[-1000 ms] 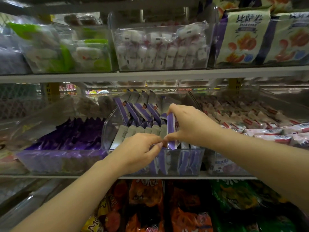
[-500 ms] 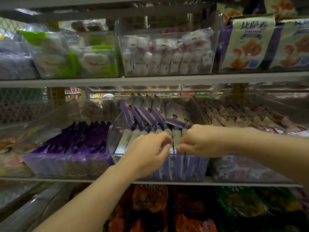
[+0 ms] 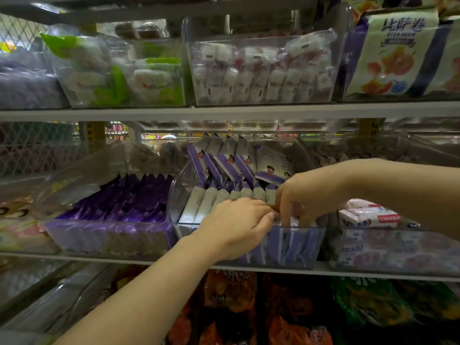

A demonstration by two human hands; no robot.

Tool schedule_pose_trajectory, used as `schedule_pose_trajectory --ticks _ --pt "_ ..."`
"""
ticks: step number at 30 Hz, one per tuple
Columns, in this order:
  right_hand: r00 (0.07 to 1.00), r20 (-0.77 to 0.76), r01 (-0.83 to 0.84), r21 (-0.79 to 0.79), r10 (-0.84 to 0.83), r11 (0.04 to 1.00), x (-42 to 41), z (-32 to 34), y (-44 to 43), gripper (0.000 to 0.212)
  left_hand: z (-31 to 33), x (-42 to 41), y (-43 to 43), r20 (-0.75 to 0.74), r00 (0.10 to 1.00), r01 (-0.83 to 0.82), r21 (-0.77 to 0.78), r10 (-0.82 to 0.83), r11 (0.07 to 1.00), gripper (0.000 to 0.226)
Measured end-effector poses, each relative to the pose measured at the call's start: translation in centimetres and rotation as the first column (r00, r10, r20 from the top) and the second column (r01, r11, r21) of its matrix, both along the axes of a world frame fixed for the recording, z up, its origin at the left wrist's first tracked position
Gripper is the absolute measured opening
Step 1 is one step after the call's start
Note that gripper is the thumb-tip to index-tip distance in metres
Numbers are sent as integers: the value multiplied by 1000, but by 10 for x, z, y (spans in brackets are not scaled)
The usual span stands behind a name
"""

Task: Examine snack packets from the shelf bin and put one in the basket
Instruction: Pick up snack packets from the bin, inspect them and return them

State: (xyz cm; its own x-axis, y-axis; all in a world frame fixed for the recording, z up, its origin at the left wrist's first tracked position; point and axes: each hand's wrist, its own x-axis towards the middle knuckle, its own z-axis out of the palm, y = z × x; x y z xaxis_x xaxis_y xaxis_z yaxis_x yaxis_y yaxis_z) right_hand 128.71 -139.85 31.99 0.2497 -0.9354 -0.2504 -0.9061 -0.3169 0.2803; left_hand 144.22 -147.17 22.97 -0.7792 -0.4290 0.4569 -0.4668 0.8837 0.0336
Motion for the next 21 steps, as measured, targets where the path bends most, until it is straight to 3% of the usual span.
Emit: schedule_pose_trajectory --ticks 3,6,8,14,16,19,21 --pt "1000 4 -28 -16 28 999 1 -5 -1 20 -1 1 -2 0 1000 -8 20 8 1000 46" --pt "991 -39 -135 -195 130 971 -7 -17 4 11 -2 1 -2 -3 1000 -7 17 7 1000 48" --pt "986 -44 -167 -299 161 940 -12 -22 9 19 -3 1 -3 -14 1000 -11 15 12 1000 46" --pt "943 286 -7 -497 171 868 -21 -11 18 9 -2 1 -3 -2 1000 -28 26 28 999 44" --pt "884 414 55 -554 218 830 -24 -8 19 9 -1 1 -2 -6 999 -34 35 34 999 43" --pt "697 652 174 -557 298 812 -24 0 24 15 -1 0 0 0 999 -43 43 43 998 41" --pt "599 724 217 -558 342 801 -25 9 28 15 1 0 1 12 999 -50 57 49 997 42"
